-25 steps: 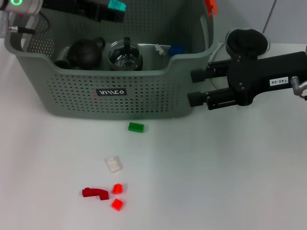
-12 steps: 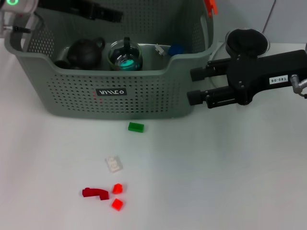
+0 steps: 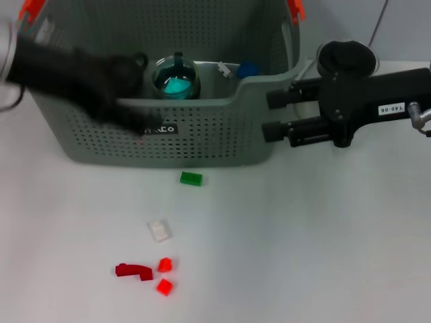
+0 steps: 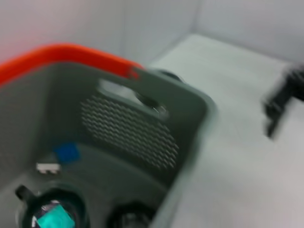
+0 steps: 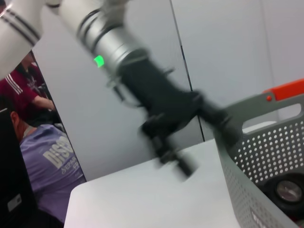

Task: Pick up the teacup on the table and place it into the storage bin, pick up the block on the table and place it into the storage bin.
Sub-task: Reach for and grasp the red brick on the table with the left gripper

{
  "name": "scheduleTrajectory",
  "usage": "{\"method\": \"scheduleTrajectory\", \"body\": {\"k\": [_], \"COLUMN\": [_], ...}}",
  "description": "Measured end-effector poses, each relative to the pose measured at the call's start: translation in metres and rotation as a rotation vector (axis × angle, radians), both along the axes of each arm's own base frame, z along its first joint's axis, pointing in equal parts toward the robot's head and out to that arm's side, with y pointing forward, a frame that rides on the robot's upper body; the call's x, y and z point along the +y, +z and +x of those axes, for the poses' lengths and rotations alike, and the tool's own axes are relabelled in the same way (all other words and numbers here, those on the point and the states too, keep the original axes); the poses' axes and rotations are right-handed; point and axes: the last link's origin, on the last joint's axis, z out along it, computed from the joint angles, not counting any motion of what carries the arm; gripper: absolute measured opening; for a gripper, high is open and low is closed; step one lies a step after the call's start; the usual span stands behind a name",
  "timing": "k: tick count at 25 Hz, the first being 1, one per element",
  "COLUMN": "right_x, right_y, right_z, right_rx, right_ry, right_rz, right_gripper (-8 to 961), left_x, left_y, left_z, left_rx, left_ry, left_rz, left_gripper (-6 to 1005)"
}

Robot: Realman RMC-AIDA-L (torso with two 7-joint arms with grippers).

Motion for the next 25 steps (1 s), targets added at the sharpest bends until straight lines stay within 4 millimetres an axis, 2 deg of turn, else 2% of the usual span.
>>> {"method": "scheduleTrajectory", "body": {"k": [4, 8, 15, 22, 25], "right_x": [-0.001, -0.001, 0.000, 0.000, 0.001], "right_y": [-0.001, -0.005, -0.011, -0.014, -0.014], "right_z": [0.000, -0.001, -0.004, -0.004, -0.004], "right_rx": [0.012, 0.018, 0.023, 0.029, 0.030], "right_ry": [-0.005, -0.008, -0.021, -0.034, -0.036], "right_rz": [0.003, 0.002, 0.004, 0.003, 0.006], "right_gripper": [778, 778, 777, 776, 776], "left_x": [-0.026, -0.041, -0.041, -0.040, -0.041], "left_y": [-0.008, -0.028, -0.064, -0.098, -0.103], "left_z": [-0.015, -0.030, -0.051, -0.058, -0.058], "left_rx": [0.125, 0.236, 0.363, 0.453, 0.463], "left_ry": [-0.042, -0.046, -0.022, -0.060, -0.070], "left_rz": [-0.037, -0.119, -0.232, -0.298, -0.306], "left_gripper": [948, 948, 947, 946, 943]}}
